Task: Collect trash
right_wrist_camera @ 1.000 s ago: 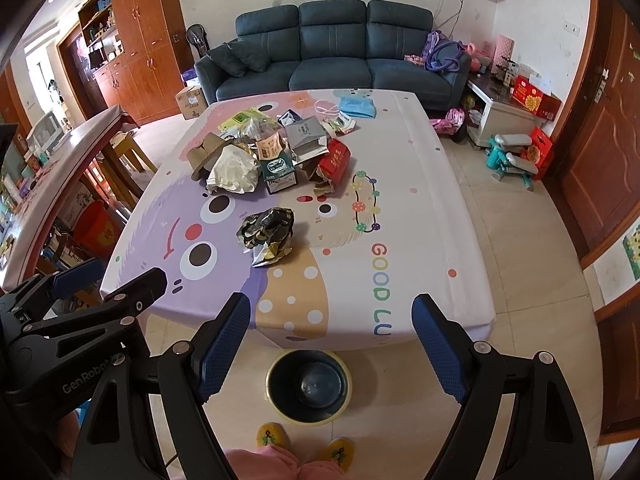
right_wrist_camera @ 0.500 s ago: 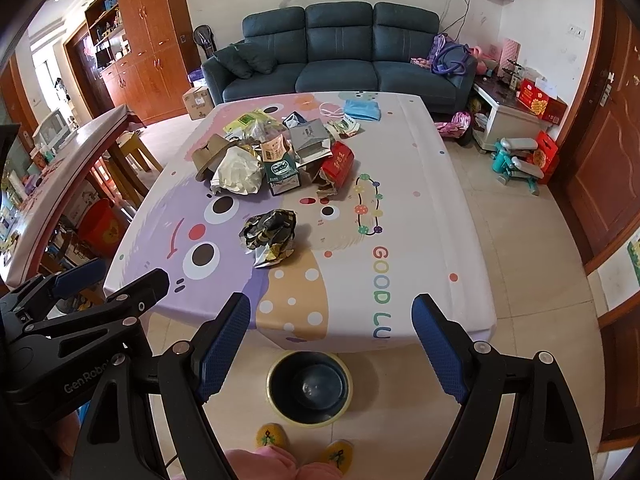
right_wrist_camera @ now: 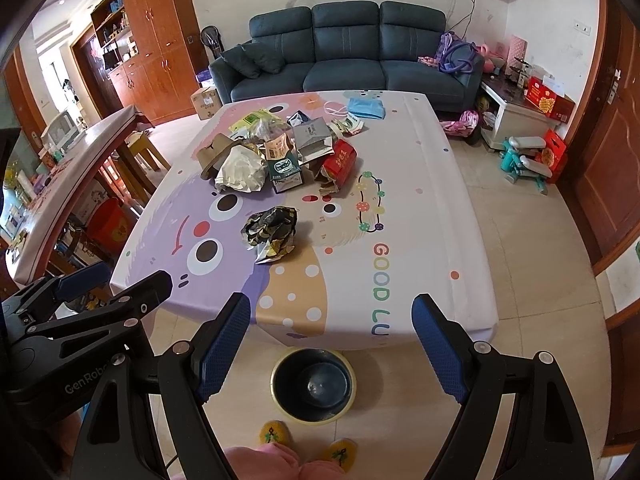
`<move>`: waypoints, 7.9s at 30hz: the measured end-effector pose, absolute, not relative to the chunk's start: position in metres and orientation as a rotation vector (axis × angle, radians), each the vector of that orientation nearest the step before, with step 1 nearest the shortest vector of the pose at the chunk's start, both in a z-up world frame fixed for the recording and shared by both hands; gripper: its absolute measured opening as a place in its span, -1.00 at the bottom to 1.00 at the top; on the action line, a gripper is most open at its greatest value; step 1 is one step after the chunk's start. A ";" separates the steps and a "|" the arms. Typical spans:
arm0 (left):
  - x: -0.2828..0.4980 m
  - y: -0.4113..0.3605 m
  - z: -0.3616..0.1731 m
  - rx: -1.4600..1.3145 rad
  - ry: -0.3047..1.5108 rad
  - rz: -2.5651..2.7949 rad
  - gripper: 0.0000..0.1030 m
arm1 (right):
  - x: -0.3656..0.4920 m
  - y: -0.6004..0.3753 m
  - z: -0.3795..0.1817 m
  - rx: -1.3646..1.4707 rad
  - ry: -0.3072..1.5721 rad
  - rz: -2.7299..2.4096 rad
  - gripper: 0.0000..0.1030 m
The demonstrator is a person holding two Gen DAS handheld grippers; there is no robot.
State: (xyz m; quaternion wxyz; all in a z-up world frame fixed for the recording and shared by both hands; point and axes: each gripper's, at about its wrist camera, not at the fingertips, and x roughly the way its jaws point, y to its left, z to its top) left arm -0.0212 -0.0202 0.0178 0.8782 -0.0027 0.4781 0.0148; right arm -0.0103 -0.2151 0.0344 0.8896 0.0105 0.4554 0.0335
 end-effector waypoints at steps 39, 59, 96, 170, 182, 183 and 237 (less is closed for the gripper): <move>0.154 0.101 0.007 -0.042 1.009 -0.114 0.34 | 0.142 -0.152 -0.004 0.180 1.075 0.098 0.64; 0.332 0.187 -0.082 -0.160 1.265 -0.451 0.34 | 0.196 -0.129 -0.138 0.384 1.287 -0.024 -0.06; 0.365 0.151 -0.104 -0.179 1.328 -0.747 0.24 | 0.216 -0.122 -0.063 0.462 1.222 -0.116 -0.40; -0.038 0.000 -0.346 0.091 1.348 -0.275 0.26 | -0.050 -0.223 -0.404 0.405 1.475 0.193 -0.33; -0.022 -0.005 -0.435 0.130 1.375 -0.268 0.53 | -0.031 -0.230 -0.509 0.425 1.497 0.115 0.20; -0.023 -0.005 -0.435 0.132 1.380 -0.262 0.53 | -0.028 -0.228 -0.509 0.422 1.496 0.107 0.20; -0.057 0.029 0.042 -0.061 0.877 0.022 0.53 | -0.017 -0.232 -0.005 0.197 0.949 0.332 0.20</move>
